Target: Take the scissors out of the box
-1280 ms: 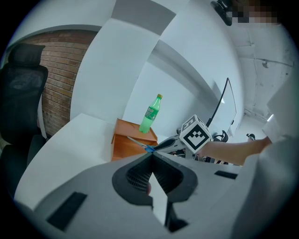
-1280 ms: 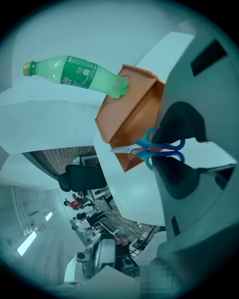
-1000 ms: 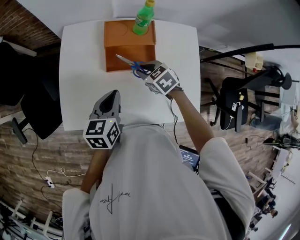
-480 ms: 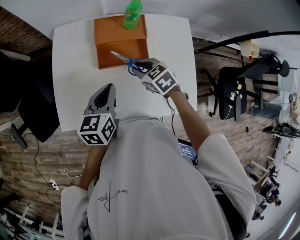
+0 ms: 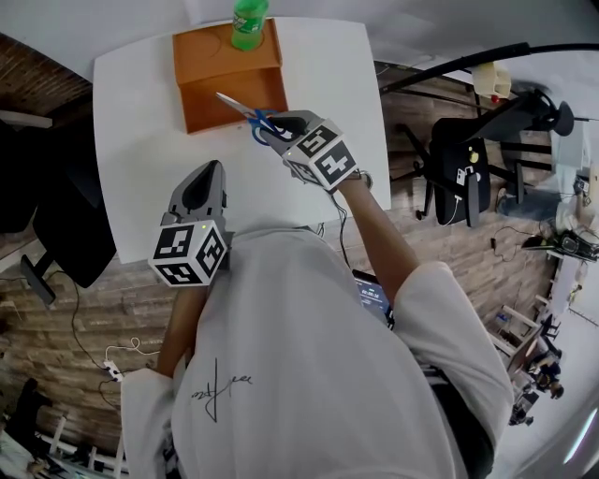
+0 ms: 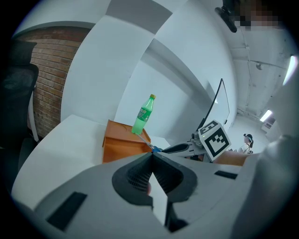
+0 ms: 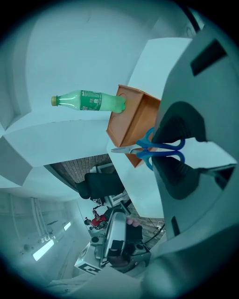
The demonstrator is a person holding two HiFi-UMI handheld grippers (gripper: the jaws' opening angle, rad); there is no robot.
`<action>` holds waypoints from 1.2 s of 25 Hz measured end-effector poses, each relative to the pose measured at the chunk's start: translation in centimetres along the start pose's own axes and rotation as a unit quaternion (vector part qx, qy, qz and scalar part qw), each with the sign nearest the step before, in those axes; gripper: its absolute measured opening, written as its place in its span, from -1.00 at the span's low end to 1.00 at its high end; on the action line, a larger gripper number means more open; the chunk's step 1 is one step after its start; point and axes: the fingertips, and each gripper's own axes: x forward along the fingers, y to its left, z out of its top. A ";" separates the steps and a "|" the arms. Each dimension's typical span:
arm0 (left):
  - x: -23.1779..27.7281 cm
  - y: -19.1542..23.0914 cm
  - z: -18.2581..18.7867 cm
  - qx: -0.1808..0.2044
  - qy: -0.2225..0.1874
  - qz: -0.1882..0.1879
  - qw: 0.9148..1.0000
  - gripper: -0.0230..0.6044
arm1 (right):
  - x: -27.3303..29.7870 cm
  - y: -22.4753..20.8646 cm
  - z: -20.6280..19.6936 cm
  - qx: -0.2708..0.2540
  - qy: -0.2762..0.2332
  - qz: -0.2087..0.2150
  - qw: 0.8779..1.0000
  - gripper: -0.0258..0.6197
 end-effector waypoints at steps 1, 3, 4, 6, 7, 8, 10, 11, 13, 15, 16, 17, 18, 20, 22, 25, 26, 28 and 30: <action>-0.1 0.0 0.0 0.000 0.000 0.000 1.000 -0.90 | -0.2 0.1 0.0 0.000 -0.002 -0.002 1.000 -0.62; -0.2 -0.1 0.2 0.003 -0.002 0.001 1.000 -0.90 | -0.6 0.1 0.1 0.003 -0.009 -0.005 1.000 -0.62; -0.2 -0.2 0.3 0.007 -0.004 0.003 1.000 -0.90 | -0.8 0.1 0.2 0.006 -0.013 -0.006 1.000 -0.62; -0.4 -0.3 0.4 0.014 -0.006 0.005 1.000 -0.90 | -1.3 0.3 0.4 0.013 -0.022 -0.005 1.000 -0.62; -0.4 -0.4 0.5 0.014 -0.007 0.005 1.000 -0.90 | -1.6 0.4 0.5 0.015 -0.025 -0.005 1.000 -0.62; -0.5 -0.5 0.5 0.013 -0.008 0.004 1.000 -0.90 | -1.8 0.6 0.6 0.016 -0.029 -0.005 0.999 -0.62; -0.7 -0.5 0.6 0.010 -0.010 0.005 1.000 -0.90 | -2.3 1.0 0.8 0.018 -0.038 -0.007 0.999 -0.62; -0.8 -0.4 0.6 0.009 -0.012 0.005 1.000 -0.90 | -2.6 1.2 0.9 0.021 -0.042 -0.009 0.999 -0.62; -0.9 -0.3 0.6 0.007 -0.012 0.008 1.000 -0.90 | -3.1 1.5 0.9 0.032 -0.050 -0.018 0.998 -0.62; -1.0 -0.1 0.6 0.007 -0.011 0.009 1.000 -0.90 | -3.6 1.8 1.0 0.049 -0.060 -0.024 0.997 -0.62; -0.9 -0.1 0.6 0.008 -0.011 0.010 1.000 -0.90 | -3.9 2.0 1.1 0.058 -0.066 -0.025 0.996 -0.62; -0.9 -0.1 0.6 0.008 -0.011 0.010 1.000 -0.90 | -4.2 2.1 1.1 0.066 -0.073 -0.026 0.995 -0.62; -1.0 0.0 0.6 0.008 -0.011 0.011 1.000 -0.90 | -4.4 2.3 1.2 0.071 -0.080 -0.028 0.994 -0.62; -1.0 -0.1 0.6 0.009 -0.012 0.011 1.000 -0.90 | -4.9 2.5 1.3 0.078 -0.091 -0.034 0.992 -0.62; -1.0 -0.2 0.6 0.009 -0.011 0.009 1.000 -0.90 | -5.4 2.5 1.3 0.090 -0.102 -0.041 0.990 -0.62; -1.0 -0.3 0.7 0.008 -0.010 0.006 1.000 -0.90 | -6.4 2.4 1.6 0.117 -0.124 -0.050 0.984 -0.62; -1.0 -0.4 0.8 0.007 -0.010 0.004 1.000 -0.90 | -6.8 2.4 1.8 0.126 -0.134 -0.052 0.982 -0.62; -1.0 -0.5 1.0 0.004 -0.012 0.002 1.000 -0.90 | -7.8 2.4 2.4 0.133 -0.151 -0.061 0.978 -0.62; -0.9 -0.7 1.1 0.003 -0.012 0.000 1.000 -0.90 | -8.6 2.4 2.8 0.130 -0.163 -0.072 0.975 -0.62</action>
